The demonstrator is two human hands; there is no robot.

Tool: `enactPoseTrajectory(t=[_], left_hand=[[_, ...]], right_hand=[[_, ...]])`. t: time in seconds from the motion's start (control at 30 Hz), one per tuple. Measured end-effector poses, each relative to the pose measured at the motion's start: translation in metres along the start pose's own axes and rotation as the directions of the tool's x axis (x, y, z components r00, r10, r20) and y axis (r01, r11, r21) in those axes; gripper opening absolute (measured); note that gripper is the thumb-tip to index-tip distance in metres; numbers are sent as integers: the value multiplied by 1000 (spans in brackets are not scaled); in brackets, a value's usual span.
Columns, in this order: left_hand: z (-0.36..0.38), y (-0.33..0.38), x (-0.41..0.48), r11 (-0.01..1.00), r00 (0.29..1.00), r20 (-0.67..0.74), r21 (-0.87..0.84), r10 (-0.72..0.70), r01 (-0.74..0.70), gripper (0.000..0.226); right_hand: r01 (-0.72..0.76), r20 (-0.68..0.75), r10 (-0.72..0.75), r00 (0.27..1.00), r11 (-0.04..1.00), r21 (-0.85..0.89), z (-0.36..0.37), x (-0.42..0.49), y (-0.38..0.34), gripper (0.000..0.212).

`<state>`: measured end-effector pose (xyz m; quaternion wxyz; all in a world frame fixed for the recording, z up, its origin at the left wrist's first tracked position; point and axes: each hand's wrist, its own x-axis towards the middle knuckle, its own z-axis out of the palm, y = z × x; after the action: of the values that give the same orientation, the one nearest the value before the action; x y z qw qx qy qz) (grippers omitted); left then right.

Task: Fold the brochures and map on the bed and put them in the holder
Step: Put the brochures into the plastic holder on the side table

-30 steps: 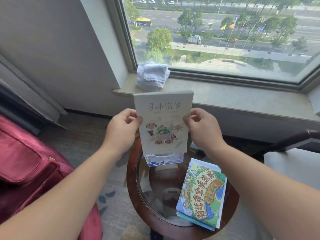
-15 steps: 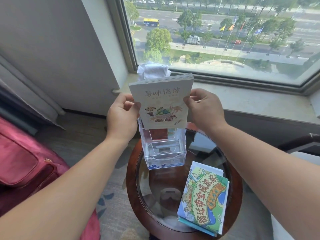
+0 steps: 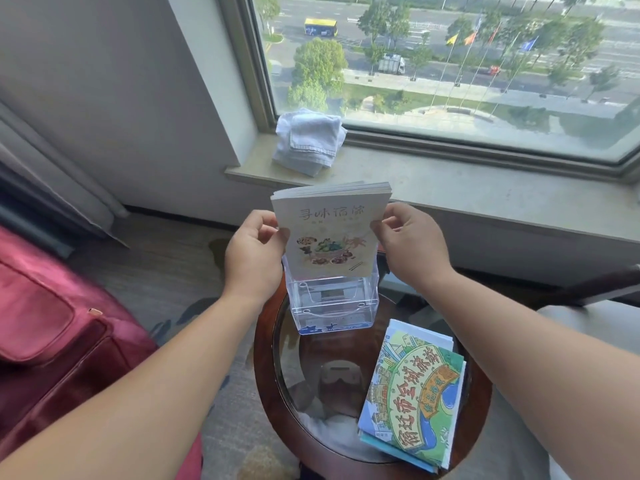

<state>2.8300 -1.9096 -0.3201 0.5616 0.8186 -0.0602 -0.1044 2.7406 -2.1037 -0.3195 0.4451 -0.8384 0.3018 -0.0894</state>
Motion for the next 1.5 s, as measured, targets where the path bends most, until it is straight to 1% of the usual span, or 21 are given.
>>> enactPoseTrajectory(t=[0.2, 0.43, 0.6, 0.73, 0.83, 0.93, 1.13, 1.37, 1.5], left_hand=[[5, -18, 0, 997, 1000, -2, 78, -14, 15, 12], [14, -44, -1, 974, 996, -14, 208, -87, 88, 16], [18, -55, -2, 947, 992, -34, 293, -123, 128, 9], [11, -49, 0, 961, 991, -71, 243, -114, 128, 17], [4, -38, 3, 977, 991, -107, 191, -79, 98, 18], [-2, -27, 5, 987, 990, -133, 143, -49, 68, 19], [-5, -23, 4, 990, 990, -136, 125, -45, 62, 15], [-10, -28, 2, 995, 984, -167, 65, -69, 81, 25], [-12, -30, 3, 994, 983, -168, 55, -81, 91, 22]], right_hand=[[-36, 51, 39, 998, 998, -48, 10, 1, 12, 14], [-71, 73, 90, 993, 970, -234, 25, 2, 32, 19], [-78, 92, 101, 991, 969, -233, 31, 5, 35, 24], [-16, 70, 30, 997, 981, -192, 29, 8, 24, 23], [35, 47, -30, 998, 993, -110, 25, 11, 8, 21], [86, 37, -83, 996, 993, -79, 19, 17, -8, 20], [139, 57, -134, 989, 986, -90, 13, 20, -16, 21], [219, 73, -210, 975, 963, -156, 16, 25, -26, 22], [239, 90, -225, 970, 953, -189, 18, 28, -29, 23]])
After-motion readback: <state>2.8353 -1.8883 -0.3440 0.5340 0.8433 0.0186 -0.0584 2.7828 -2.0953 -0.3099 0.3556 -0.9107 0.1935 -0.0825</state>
